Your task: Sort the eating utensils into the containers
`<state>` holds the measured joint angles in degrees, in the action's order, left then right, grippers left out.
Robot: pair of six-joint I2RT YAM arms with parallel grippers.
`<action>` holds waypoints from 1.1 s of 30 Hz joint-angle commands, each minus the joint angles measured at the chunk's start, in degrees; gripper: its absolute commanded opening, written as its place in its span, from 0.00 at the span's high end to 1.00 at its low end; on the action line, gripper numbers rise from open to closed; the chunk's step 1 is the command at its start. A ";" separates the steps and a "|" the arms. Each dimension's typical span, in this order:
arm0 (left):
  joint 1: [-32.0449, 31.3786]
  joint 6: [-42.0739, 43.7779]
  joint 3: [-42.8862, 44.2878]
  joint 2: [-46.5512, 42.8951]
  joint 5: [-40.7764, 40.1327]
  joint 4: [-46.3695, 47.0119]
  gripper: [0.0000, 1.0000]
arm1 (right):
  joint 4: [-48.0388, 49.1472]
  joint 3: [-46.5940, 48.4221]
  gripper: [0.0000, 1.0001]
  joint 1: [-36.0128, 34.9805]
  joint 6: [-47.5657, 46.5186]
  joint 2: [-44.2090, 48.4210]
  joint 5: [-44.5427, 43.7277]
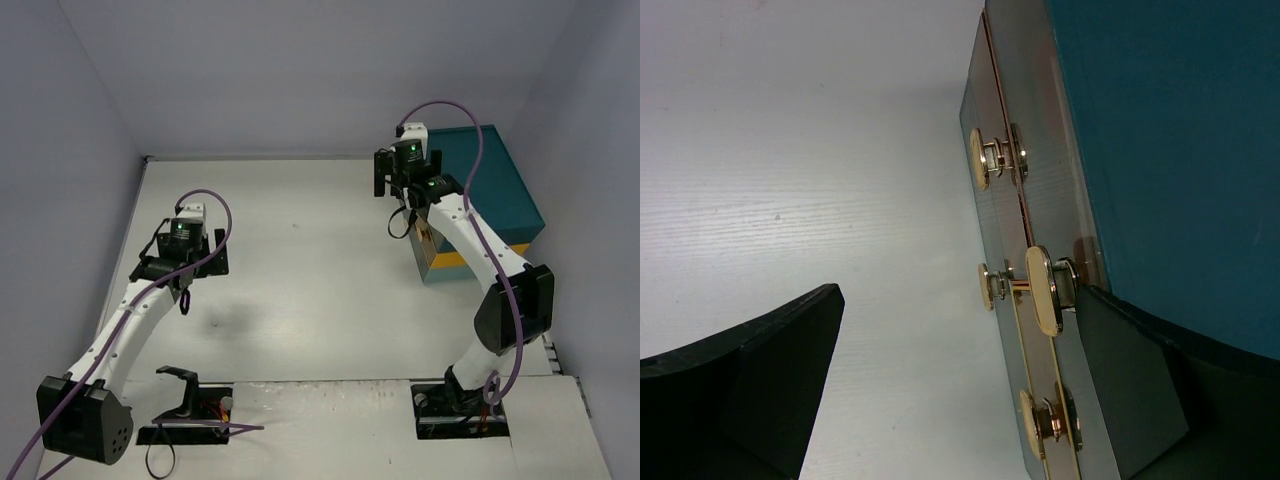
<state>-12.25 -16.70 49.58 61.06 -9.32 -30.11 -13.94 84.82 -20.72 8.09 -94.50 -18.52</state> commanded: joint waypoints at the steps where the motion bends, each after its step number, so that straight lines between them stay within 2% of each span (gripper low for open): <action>1: 0.47 0.87 0.87 -0.84 -1.30 2.33 0.07 | -2.18 1.88 0.00 2.60 -1.34 3.66 -2.95; 6: 0.47 0.69 1.06 -2.24 -2.47 1.47 0.05 | -2.23 4.40 0.00 2.58 -1.93 9.69 3.68; 9: 0.56 0.39 3.07 -4.31 -3.52 -1.19 0.03 | -2.23 5.06 0.00 2.53 -3.18 15.85 4.16; 13: 0.56 1.09 8.51 -8.68 -6.94 -4.90 0.02 | -2.23 4.09 0.00 2.53 -5.65 23.94 1.50; 17: 0.48 4.42 16.61 -12.03 -10.74 -8.40 0.03 | -2.23 0.37 0.00 2.62 -7.48 36.12 -4.00; 24: 0.50 7.27 28.94 -14.29 -15.37 -11.44 0.03 | -2.23 -9.03 0.00 2.55 -9.56 54.09 -10.90; 33: 0.46 7.01 29.49 -17.81 -16.18 -11.97 0.02 | -2.31 -13.77 0.00 2.45 -12.12 62.97 -10.54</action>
<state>-12.23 -10.56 79.00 42.95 -24.35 -42.11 -19.43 71.48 -18.30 -2.42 -31.64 -28.14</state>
